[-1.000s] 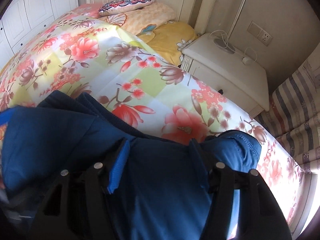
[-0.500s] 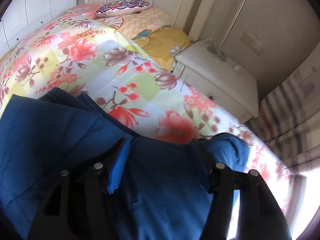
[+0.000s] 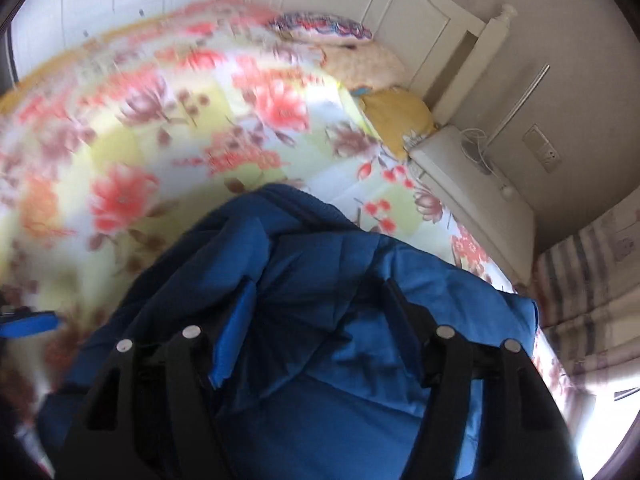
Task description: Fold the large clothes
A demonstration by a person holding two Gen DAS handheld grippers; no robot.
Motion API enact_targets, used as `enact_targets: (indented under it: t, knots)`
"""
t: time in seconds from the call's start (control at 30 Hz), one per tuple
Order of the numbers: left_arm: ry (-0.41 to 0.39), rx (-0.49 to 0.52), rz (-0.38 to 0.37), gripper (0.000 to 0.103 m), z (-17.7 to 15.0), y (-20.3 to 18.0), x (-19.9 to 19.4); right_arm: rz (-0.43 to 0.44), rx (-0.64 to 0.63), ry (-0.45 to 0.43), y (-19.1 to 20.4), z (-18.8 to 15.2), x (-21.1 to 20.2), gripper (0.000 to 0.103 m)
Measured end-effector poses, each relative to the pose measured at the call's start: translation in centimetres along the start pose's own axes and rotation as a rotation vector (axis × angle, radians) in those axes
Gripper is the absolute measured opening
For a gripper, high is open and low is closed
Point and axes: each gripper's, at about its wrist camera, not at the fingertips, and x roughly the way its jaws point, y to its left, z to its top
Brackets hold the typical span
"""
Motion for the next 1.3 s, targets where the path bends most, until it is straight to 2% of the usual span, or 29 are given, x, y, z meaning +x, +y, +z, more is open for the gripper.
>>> enact_targets:
  t: [0.07, 0.13, 0.27, 0.37, 0.43, 0.5, 0.57, 0.63, 0.7, 0.8, 0.87, 0.97, 1.03, 1.13, 1.2, 1.3]
  knots:
    - [-0.006, 0.010, 0.021, 0.099, -0.1, -0.2, -0.1, 0.014, 0.002, 0.052, -0.2, 0.4, 1.0, 0.066]
    - [-0.014, 0.028, 0.046, 0.099, -0.1, -0.7, -0.3, 0.041, 0.027, 0.065, -0.6, 0.4, 1.5, 0.067]
    - [-0.019, 0.048, 0.076, 0.099, -0.3, -1.4, -0.8, 0.067, 0.077, 0.018, -1.5, -0.4, 1.6, 0.070]
    - [-0.008, 0.046, 0.061, 0.099, -0.2, -1.2, -0.7, 0.039, 0.065, -0.012, -1.1, -0.6, 0.4, 0.070]
    - [-0.011, 0.052, 0.066, 0.099, -0.3, -1.4, -0.8, 0.059, 0.081, -0.030, -1.3, -0.7, -1.5, 0.071]
    - [-0.012, 0.054, 0.067, 0.099, -0.3, -1.5, -0.8, 0.093, 0.111, -0.067, -1.8, -1.1, -3.3, 0.074]
    - [-0.013, 0.054, 0.066, 0.099, -0.3, -1.4, -0.8, 0.118, 0.134, -0.098, -2.3, -1.6, -5.1, 0.082]
    - [-0.011, 0.051, 0.062, 0.099, -0.3, -1.4, -0.7, 0.141, 0.142, -0.076, -2.5, -2.3, -5.3, 0.090]
    - [-0.008, 0.046, 0.055, 0.099, -0.3, -1.3, -0.7, 0.126, 0.120, -0.010, -2.2, -3.0, -3.8, 0.093]
    - [-0.002, 0.036, 0.043, 0.099, -0.3, -1.1, -0.8, 0.201, 0.205, -0.033, -3.4, -3.8, -4.4, 0.093]
    - [0.013, 0.017, 0.019, 0.099, -0.3, -0.7, -0.9, 0.241, 0.273, -0.094, -4.4, -4.8, -6.4, 0.093]
    - [0.095, -0.061, -0.094, 0.099, 0.6, 1.1, -0.7, 0.320, 0.367, -0.226, -6.1, -8.9, -10.4, 0.095]
    - [0.137, -0.123, -0.157, 0.099, 1.3, 2.4, -0.7, 0.349, 0.445, -0.251, -7.4, -12.2, -11.5, 0.101]
    - [0.147, -0.173, -0.193, 0.099, 2.5, 4.1, -0.8, 0.384, 0.575, -0.237, -9.5, -17.7, -12.2, 0.101]
    - [0.195, -0.202, -0.241, 0.099, 3.0, 4.7, 0.0, 0.458, 0.671, -0.237, -10.7, -20.8, -11.9, 0.101]
    - [0.295, -0.259, -0.313, 0.099, 3.0, 5.7, 2.4, 0.620, 0.827, -0.187, -11.7, -24.7, -9.7, 0.101]
